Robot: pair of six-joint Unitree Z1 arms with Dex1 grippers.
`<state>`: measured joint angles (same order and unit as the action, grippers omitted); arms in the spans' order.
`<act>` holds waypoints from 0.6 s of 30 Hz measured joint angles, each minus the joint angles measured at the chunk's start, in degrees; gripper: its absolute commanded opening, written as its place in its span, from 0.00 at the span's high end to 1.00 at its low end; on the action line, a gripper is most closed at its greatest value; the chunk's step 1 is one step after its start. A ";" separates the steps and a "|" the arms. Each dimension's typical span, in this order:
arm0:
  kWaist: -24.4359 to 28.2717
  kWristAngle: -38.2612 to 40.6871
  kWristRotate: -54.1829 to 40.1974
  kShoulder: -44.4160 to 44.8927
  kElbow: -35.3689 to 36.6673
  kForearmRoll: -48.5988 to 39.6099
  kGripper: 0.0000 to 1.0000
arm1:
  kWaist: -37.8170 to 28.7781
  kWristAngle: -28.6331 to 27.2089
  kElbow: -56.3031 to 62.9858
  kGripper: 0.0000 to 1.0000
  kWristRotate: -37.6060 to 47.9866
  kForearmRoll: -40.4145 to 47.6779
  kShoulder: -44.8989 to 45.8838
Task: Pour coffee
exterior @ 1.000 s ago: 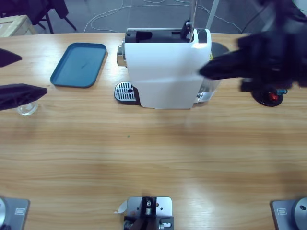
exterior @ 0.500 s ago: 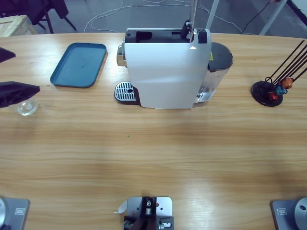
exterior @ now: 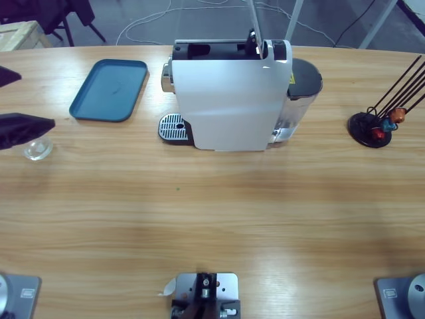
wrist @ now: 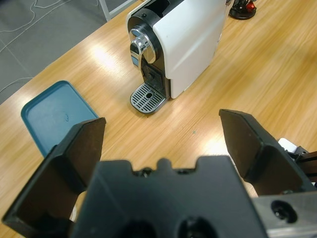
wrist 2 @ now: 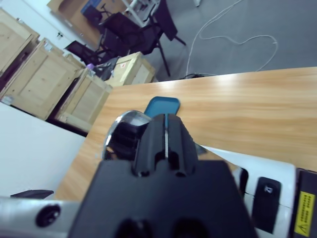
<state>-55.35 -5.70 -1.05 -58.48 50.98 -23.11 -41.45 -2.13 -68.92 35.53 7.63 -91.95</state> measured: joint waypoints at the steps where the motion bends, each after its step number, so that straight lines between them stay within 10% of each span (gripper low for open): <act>1: 0.00 0.00 0.00 0.08 0.00 0.00 0.00 | 0.00 0.39 0.00 1.00 0.00 0.37 -0.62; 18: 0.00 -0.02 0.00 0.59 -0.05 -0.01 0.00 | -6.04 5.14 -2.89 1.00 0.21 5.88 -13.00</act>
<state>-55.35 -5.72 -1.04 -57.89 50.93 -23.12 -47.49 3.01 -71.81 35.74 13.51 -104.95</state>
